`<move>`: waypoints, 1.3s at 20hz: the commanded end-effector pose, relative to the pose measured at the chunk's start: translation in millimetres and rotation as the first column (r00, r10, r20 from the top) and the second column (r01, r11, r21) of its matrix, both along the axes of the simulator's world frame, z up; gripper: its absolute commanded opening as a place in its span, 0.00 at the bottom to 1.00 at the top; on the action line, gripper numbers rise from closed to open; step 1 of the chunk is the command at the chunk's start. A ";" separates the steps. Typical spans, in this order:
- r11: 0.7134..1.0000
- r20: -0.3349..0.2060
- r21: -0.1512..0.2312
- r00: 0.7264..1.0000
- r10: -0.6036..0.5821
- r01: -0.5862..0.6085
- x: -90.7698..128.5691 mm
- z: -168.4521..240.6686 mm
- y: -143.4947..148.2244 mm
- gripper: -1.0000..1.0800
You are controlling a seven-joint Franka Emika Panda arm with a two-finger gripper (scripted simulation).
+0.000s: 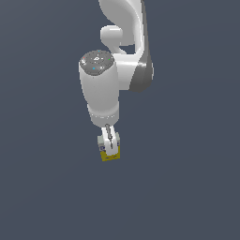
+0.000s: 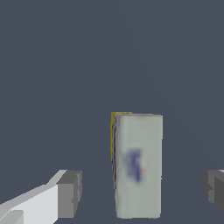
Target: Pick up the object and move it to a goal position.
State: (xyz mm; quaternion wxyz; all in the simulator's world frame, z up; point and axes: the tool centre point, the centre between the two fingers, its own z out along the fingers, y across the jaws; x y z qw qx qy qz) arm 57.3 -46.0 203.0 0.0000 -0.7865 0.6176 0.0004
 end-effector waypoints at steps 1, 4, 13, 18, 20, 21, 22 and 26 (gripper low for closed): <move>1.000 0.001 -0.001 1.000 -0.011 0.011 1.0 -0.9 -0.4 0.96; 1.000 0.000 0.000 1.000 -0.007 0.007 0.6 -1.1 -0.2 0.96; 1.000 0.000 -0.001 1.000 -0.010 0.010 -0.3 -35.2 -0.2 0.96; 1.000 0.001 -0.001 1.000 -0.011 0.011 -0.3 -50.4 -0.3 0.96; 1.000 0.001 -0.001 1.000 -0.011 0.011 0.4 -51.6 -0.3 0.96; 1.000 0.001 -0.001 1.000 -0.011 0.011 0.8 -51.3 -0.3 0.96; 1.000 0.001 -0.001 1.000 -0.011 0.011 1.0 -51.1 -0.3 0.96; 1.000 0.001 -0.001 1.000 -0.011 0.011 1.0 -51.1 -0.3 0.00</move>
